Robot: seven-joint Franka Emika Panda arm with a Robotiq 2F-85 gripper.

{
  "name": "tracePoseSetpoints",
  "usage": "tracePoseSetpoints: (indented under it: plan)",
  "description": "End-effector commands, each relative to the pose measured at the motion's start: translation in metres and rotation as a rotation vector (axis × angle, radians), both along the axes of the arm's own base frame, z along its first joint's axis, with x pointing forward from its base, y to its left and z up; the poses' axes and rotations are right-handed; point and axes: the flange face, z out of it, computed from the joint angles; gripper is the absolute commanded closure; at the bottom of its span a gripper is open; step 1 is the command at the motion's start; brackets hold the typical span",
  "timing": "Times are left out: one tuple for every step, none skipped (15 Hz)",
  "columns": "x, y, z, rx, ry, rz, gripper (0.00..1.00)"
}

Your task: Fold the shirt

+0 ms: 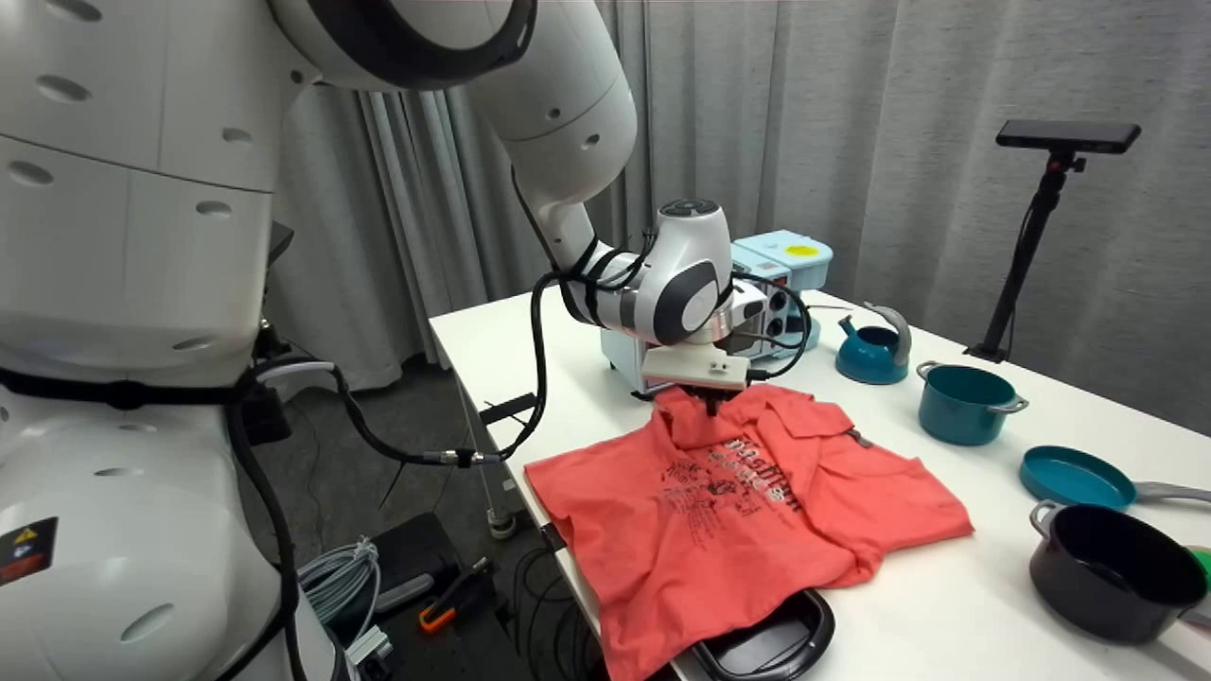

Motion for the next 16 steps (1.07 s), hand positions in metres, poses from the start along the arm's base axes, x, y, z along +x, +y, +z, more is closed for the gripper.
tracePoseSetpoints:
  plan:
    - [0.011,0.005,-0.005,0.053,0.042,0.039,0.72]
    - [0.013,0.006,-0.005,0.051,0.049,0.043,0.66]
    - [0.015,0.008,-0.005,0.055,0.056,0.053,0.57]
    - [0.016,0.009,-0.005,0.051,0.058,0.062,0.50]
    - [0.019,0.010,-0.005,0.050,0.065,0.070,0.43]
    - [0.021,0.011,-0.005,0.047,0.068,0.075,0.35]
    - [0.022,0.014,-0.006,0.048,0.073,0.082,0.28]
    - [0.024,0.016,-0.007,0.050,0.078,0.089,0.20]
    - [0.025,0.017,-0.008,0.052,0.085,0.097,0.13]
    - [0.026,0.018,-0.010,0.055,0.094,0.104,0.09]
    - [0.027,0.019,-0.012,0.064,0.104,0.109,0.48]
    - [0.026,0.022,-0.016,0.071,0.113,0.111,0.44]
    - [0.026,0.022,-0.018,0.077,0.123,0.108,0.45]
    - [0.027,0.022,-0.020,0.081,0.128,0.106,0.51]
    - [0.027,0.022,-0.021,0.084,0.134,0.104,0.60]
    - [0.028,0.021,-0.022,0.088,0.138,0.098,0.68]
